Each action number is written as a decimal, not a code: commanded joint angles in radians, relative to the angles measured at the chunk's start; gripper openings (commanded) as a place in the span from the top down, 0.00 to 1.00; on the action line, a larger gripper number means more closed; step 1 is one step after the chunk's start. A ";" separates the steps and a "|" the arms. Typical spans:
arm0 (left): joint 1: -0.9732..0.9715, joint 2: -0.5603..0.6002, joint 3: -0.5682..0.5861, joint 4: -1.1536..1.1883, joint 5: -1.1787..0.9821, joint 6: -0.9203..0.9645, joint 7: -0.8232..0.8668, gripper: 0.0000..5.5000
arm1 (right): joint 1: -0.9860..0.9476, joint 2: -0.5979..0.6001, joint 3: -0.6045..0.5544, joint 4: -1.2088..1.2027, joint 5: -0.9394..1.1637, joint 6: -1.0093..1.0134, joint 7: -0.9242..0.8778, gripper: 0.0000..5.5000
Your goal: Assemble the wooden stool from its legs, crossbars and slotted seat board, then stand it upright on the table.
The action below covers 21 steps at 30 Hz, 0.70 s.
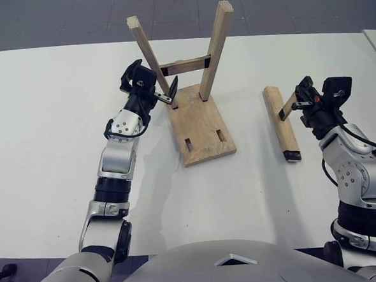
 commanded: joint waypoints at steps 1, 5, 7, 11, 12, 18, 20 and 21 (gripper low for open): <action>0.039 0.002 0.033 -0.060 -0.011 -0.007 0.020 0.02 | 0.071 -0.007 0.002 0.040 -0.023 0.042 0.019 0.92; 0.067 0.002 0.061 -0.097 -0.016 -0.025 0.035 0.02 | 0.059 0.003 -0.010 0.029 -0.015 0.025 0.036 0.92; 0.081 0.000 0.065 -0.118 -0.024 -0.031 0.030 0.02 | 0.042 0.006 -0.024 0.011 -0.007 0.015 0.037 0.92; 0.112 0.001 0.061 -0.126 -0.037 -0.040 0.018 0.02 | -0.046 -0.010 -0.069 -0.066 0.033 0.066 0.012 0.84; 0.122 0.001 0.059 -0.121 -0.037 -0.046 0.018 0.02 | -0.099 -0.019 -0.087 -0.099 0.049 0.104 -0.011 0.81; 0.159 0.001 0.061 -0.117 -0.031 -0.057 0.032 0.02 | -0.410 -0.048 -0.149 -0.134 0.107 0.232 -0.102 0.65; 0.162 0.004 0.066 -0.116 -0.029 -0.061 0.037 0.02 | -0.490 -0.049 -0.143 -0.091 0.099 0.225 -0.112 0.59; 0.161 0.005 0.069 -0.114 -0.029 -0.062 0.038 0.02 | -0.511 -0.045 -0.134 -0.063 0.087 0.214 -0.114 0.56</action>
